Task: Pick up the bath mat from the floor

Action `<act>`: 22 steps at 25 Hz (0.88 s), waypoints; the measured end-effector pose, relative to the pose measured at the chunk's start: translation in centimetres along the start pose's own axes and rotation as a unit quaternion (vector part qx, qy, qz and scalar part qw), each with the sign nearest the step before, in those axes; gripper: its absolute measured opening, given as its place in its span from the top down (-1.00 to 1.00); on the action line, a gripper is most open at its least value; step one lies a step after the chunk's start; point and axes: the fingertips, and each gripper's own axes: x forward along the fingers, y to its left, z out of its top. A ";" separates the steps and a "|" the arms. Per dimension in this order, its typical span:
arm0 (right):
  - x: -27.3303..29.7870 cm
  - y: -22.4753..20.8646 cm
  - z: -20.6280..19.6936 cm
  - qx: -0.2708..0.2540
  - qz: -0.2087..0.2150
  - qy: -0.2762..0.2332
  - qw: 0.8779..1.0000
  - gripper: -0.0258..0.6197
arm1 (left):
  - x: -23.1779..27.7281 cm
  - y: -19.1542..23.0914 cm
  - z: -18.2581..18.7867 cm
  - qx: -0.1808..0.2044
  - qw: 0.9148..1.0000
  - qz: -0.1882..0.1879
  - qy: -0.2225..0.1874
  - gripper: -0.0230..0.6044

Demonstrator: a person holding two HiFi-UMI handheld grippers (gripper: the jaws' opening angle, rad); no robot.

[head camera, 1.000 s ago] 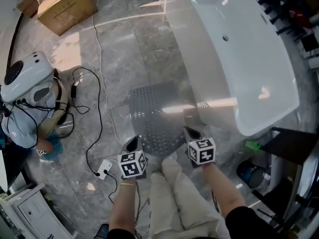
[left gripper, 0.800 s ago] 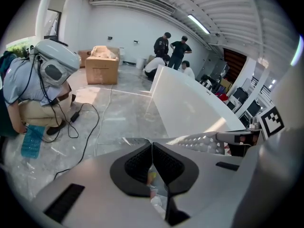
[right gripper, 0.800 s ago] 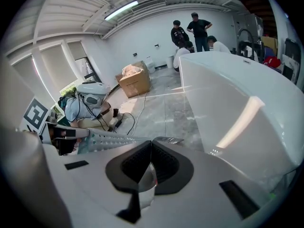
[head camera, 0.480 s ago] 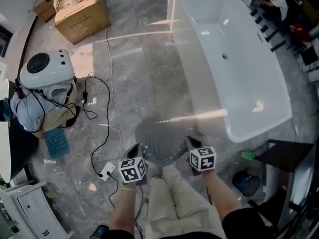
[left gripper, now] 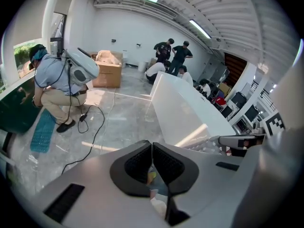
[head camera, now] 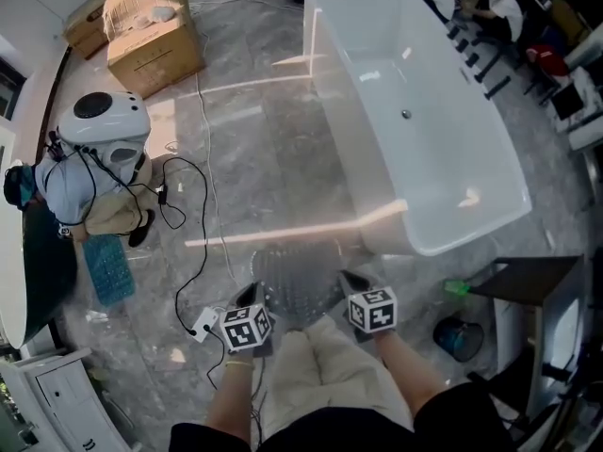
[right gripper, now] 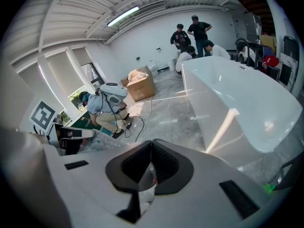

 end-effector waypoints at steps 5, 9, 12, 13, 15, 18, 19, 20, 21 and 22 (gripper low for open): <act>-3.5 1.2 0.6 -0.004 -0.004 -0.021 1.000 0.87 | -3.3 -1.8 -0.1 -0.008 1.000 -0.011 -0.015 0.90; -5.8 2.1 2.1 -0.001 -0.001 -0.043 0.999 0.87 | -5.7 -2.9 1.1 0.003 0.999 -0.022 -0.030 0.90; -7.2 3.1 3.6 -0.003 0.005 -0.060 0.998 0.87 | -7.4 -3.0 2.6 0.007 0.998 -0.027 -0.048 0.90; -7.6 3.3 4.0 -0.003 0.004 -0.066 0.998 0.87 | -7.9 -3.1 3.1 0.007 0.998 -0.031 -0.053 0.90; -8.5 3.7 4.6 0.000 0.005 -0.077 0.997 0.87 | -9.0 -3.2 3.9 0.008 0.997 -0.040 -0.062 0.90; -9.7 4.1 5.3 0.006 0.005 -0.090 0.996 0.87 | -10.6 -3.6 4.9 0.018 0.996 -0.051 -0.078 0.90; -10.1 4.3 5.4 0.006 0.007 -0.093 0.996 0.87 | -11.1 -3.7 5.2 0.021 0.995 -0.052 -0.083 0.90; -10.5 4.5 5.5 0.006 0.009 -0.096 0.995 0.87 | -11.6 -3.8 5.4 0.024 0.994 -0.054 -0.088 0.90; -11.0 4.7 5.6 0.006 0.011 -0.099 0.995 0.87 | -11.9 -4.0 5.6 0.025 0.994 -0.056 -0.092 0.90; -11.4 4.8 5.7 0.006 0.012 -0.102 0.995 0.87 | -12.3 -4.2 5.8 0.026 0.993 -0.059 -0.097 0.90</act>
